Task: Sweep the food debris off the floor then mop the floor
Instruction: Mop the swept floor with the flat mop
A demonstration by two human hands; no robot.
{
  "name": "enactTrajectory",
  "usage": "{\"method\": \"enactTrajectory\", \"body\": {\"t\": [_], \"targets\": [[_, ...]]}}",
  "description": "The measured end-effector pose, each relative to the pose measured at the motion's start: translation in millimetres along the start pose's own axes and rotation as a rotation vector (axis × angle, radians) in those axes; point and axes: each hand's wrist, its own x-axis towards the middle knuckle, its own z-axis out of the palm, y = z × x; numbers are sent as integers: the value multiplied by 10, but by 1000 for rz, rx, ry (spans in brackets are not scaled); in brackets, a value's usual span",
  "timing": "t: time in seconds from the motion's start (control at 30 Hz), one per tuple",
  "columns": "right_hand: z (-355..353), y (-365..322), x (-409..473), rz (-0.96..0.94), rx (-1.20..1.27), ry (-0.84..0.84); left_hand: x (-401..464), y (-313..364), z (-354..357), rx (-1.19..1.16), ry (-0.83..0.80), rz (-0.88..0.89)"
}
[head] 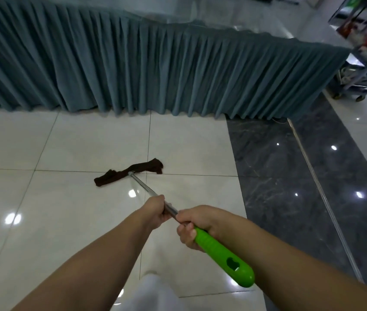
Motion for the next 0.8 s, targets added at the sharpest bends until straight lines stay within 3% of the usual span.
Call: {"method": "enactTrajectory", "body": {"t": [0.43,0.8], "targets": [[-51,-1386,273,42,-236,2,594,954,287,-131,76,46],[-376,-3027,455,99,-497,-50,1288,1920,937,-409,219,52]]}}
